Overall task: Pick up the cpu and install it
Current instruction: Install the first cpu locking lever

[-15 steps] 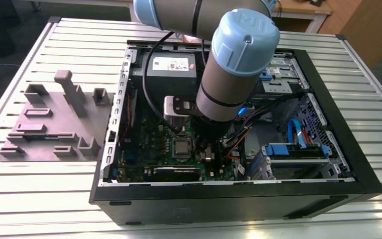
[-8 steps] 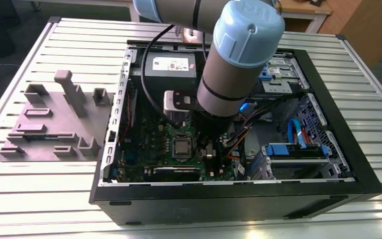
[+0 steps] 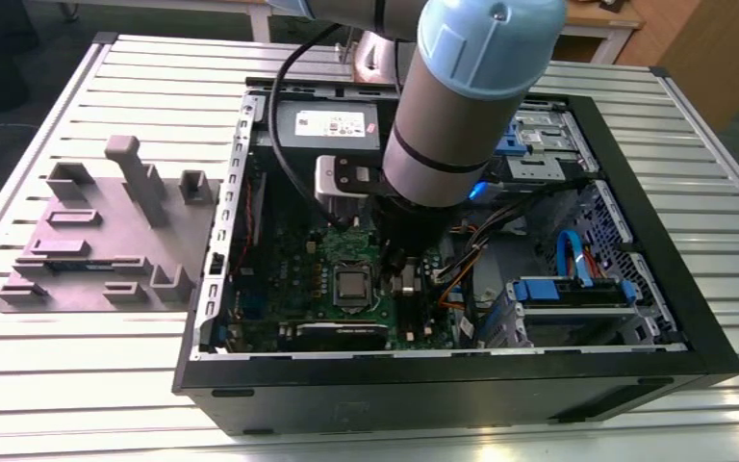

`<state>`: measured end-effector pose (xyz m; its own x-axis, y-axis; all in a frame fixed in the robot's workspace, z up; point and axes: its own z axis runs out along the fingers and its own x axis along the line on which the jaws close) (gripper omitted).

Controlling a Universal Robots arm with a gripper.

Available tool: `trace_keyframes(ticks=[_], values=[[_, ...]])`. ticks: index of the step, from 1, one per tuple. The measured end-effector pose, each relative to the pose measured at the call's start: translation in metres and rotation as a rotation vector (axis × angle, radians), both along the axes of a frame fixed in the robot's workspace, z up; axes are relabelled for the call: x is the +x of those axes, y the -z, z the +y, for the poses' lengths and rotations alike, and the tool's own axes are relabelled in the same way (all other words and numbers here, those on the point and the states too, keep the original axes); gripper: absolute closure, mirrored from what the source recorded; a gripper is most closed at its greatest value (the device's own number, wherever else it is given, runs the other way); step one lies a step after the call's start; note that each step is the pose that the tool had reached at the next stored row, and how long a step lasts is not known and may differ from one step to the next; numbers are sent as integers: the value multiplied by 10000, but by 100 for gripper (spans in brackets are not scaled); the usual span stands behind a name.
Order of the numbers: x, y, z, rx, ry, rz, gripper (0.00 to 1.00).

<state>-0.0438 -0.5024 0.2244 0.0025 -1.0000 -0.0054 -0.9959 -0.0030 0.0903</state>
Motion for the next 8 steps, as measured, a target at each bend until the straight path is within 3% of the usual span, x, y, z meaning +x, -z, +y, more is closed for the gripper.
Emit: trace_keyframes(ticks=[8], values=[[0,-3,0,1,0,0,90]])
